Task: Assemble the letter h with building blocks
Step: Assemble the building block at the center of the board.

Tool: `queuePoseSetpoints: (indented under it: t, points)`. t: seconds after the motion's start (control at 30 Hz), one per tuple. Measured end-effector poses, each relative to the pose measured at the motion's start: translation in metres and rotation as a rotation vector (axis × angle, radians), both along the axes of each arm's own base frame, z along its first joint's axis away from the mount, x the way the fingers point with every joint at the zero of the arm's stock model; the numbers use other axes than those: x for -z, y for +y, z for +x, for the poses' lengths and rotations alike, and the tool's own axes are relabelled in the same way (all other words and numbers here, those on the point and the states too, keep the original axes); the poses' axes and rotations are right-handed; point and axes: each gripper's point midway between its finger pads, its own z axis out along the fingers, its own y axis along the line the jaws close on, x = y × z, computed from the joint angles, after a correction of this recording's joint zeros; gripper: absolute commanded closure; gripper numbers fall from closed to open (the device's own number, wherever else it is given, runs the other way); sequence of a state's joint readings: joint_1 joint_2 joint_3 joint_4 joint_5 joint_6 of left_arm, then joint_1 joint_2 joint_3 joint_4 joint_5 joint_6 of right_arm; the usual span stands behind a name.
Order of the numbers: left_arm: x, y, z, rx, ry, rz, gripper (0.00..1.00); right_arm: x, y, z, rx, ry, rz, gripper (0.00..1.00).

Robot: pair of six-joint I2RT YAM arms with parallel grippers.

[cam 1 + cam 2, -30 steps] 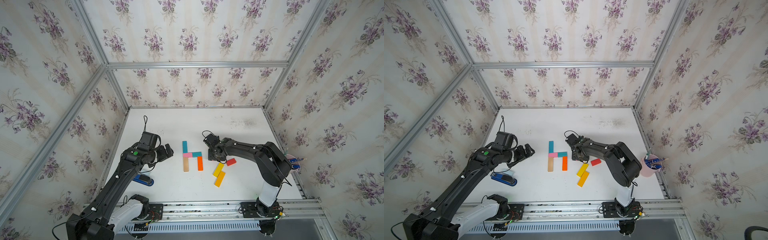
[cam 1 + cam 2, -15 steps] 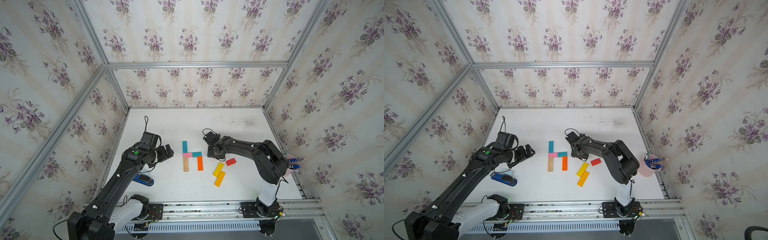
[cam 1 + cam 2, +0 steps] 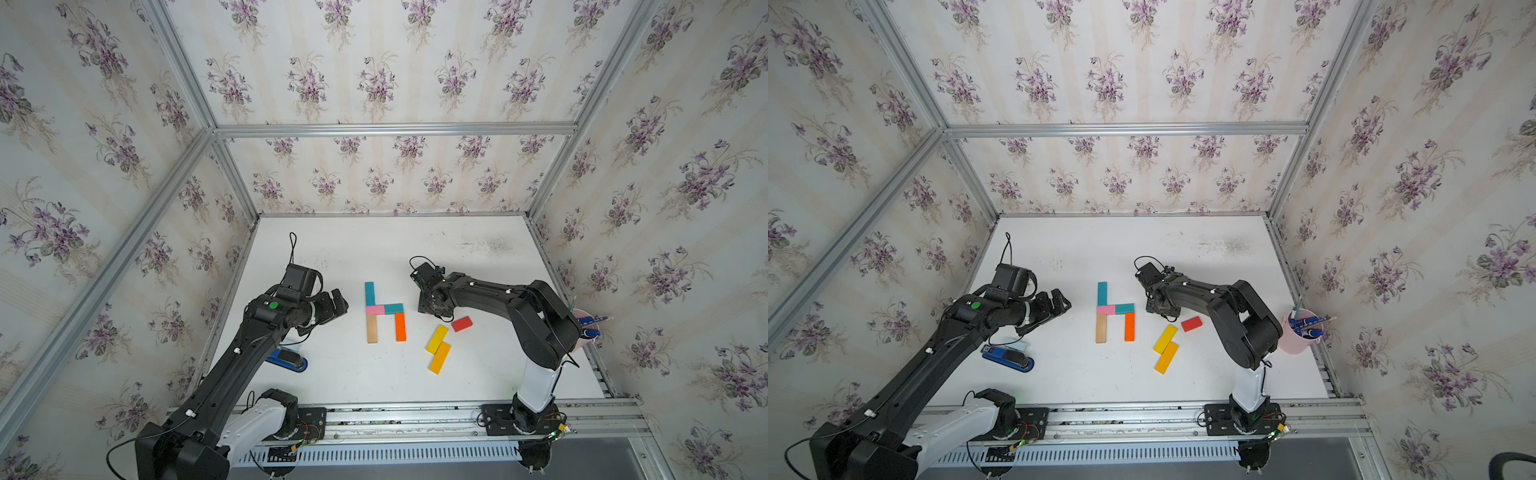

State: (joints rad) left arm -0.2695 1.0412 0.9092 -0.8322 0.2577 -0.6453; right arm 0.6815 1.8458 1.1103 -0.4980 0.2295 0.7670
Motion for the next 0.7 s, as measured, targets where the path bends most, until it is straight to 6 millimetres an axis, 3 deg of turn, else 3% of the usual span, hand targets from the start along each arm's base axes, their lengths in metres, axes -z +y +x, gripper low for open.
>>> queuePoseSetpoints:
  t: [0.43, 0.7]
  points:
    - [0.001, -0.001, 0.001, 0.002, 0.003, -0.002, 0.0, -0.003, -0.01, -0.01, -0.03, 0.037, -0.016, 0.56]
    - [-0.002, -0.001, 0.002, 0.002, -0.003, -0.003, 0.01, -0.002, -0.01, -0.004, -0.118, 0.035, -0.032, 0.57]
